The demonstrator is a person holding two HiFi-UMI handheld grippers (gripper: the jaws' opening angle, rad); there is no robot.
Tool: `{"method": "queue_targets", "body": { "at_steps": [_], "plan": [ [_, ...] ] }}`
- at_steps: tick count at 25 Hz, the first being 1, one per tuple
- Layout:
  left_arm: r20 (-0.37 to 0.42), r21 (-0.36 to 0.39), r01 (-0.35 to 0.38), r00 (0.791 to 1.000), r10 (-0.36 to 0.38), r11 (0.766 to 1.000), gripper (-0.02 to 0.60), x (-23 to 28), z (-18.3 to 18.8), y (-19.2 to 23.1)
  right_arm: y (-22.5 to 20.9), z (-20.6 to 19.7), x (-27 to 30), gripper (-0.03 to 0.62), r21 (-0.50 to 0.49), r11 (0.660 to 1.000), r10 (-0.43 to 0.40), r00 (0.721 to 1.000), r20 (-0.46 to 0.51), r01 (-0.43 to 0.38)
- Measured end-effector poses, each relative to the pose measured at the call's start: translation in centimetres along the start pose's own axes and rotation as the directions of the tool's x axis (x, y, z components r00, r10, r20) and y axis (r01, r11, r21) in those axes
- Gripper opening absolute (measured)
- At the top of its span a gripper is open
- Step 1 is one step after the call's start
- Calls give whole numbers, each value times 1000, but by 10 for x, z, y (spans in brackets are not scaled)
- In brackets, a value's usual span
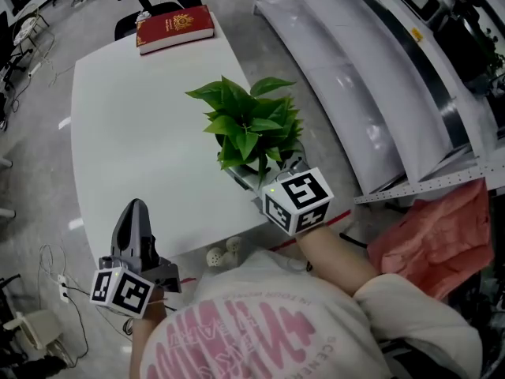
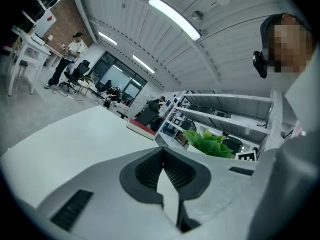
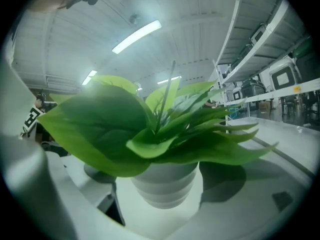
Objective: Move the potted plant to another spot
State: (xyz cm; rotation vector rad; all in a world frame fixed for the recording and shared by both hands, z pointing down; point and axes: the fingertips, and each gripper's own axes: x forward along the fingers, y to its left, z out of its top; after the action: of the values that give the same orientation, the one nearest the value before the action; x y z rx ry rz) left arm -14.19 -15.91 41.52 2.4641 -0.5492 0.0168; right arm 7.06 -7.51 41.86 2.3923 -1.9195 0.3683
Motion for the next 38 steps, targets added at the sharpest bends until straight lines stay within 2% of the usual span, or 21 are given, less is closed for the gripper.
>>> {"method": "queue_targets", "body": {
  "at_steps": [10,20,23,27,31,38],
  "plan": [
    [19,38,108,994,-109,993,3,14,50,-12,13,46,-11,495,-13,996,-85,994,65,86],
    [38,58,166,985,-168,984,3,8,59,-9,27,51,-16,494,-11,993,-112,989,95,114],
    [41,76,158,986,-161,985,3,21,68,-17,14,66,-10,494,6,994,-107,988,109,107],
    [42,149,148,987,-156,978,3,25,75,-24,8,75,-6,492,26,996,-92,987,129,89],
    [72,121,125,988,-134,985,3,28,73,-18,2,75,-1,492,35,998,-63,988,138,59],
    [129,118,50,989,-66,992,3,51,67,-30,-26,80,13,492,18,999,43,990,134,-46]
  ]
}}
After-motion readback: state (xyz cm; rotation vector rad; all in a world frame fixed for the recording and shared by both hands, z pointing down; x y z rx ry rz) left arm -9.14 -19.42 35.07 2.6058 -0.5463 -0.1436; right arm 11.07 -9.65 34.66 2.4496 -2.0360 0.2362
